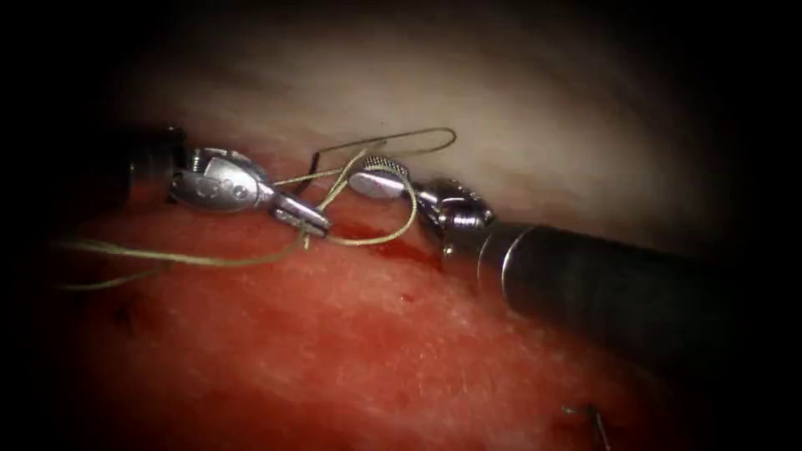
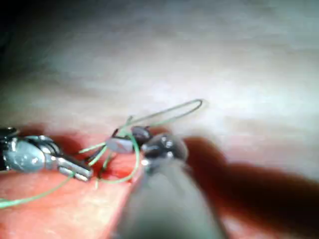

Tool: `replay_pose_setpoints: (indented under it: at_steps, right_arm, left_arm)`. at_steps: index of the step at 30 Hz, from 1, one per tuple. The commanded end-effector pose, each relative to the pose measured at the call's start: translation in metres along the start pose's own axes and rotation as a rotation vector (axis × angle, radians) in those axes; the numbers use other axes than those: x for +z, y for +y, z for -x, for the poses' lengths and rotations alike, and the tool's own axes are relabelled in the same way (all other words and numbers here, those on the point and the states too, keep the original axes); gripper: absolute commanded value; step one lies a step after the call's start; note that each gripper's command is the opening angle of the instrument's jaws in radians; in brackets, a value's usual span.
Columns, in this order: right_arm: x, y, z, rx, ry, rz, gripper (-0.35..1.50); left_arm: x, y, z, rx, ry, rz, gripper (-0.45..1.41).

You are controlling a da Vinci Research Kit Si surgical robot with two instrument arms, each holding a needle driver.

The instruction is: Wound Closure

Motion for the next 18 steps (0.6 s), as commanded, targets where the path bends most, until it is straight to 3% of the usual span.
replay_pose_setpoints:
  at_steps: [1, 2, 3, 6, 15, 17, 18]
  right_arm:
    - [0.0006, 0.0000, 0.0003, -0.004, -0.006, -0.009, 0.71]
    - [0.0004, 0.0000, 0.0004, -0.028, -0.026, -0.027, 0.66]
    - [0.0002, -0.0002, 0.0006, -0.055, -0.053, -0.076, 0.83]
    - [-0.0001, -0.0007, 0.0010, -0.121, -0.067, -0.138, 0.96]
    - [0.0000, -0.0029, 0.0023, -0.329, -0.097, -0.254, 0.99]
    - [0.0000, -0.0034, 0.0024, -0.335, -0.109, -0.297, 0.93]
    - [-0.0001, -0.0040, 0.0025, -0.358, -0.119, -0.323, 0.79]
  left_arm:
    - [0.0004, -0.0002, 0.0005, 0.002, 0.002, 0.001, -0.45]
    - [0.0001, -0.0002, 0.0004, 0.002, 0.004, 0.003, -0.45]
    - [-0.0007, -0.0001, 0.0003, 0.002, 0.000, 0.000, -0.45]
    - [-0.0018, -0.0002, 0.0001, 0.000, -0.007, -0.005, -0.45]
    - [-0.0017, -0.0001, -0.0001, -0.001, -0.010, -0.008, -0.45]
    - [-0.0018, -0.0002, -0.0001, -0.001, -0.008, -0.007, -0.45]
    - [-0.0020, -0.0004, -0.0001, -0.003, -0.007, -0.007, -0.45]
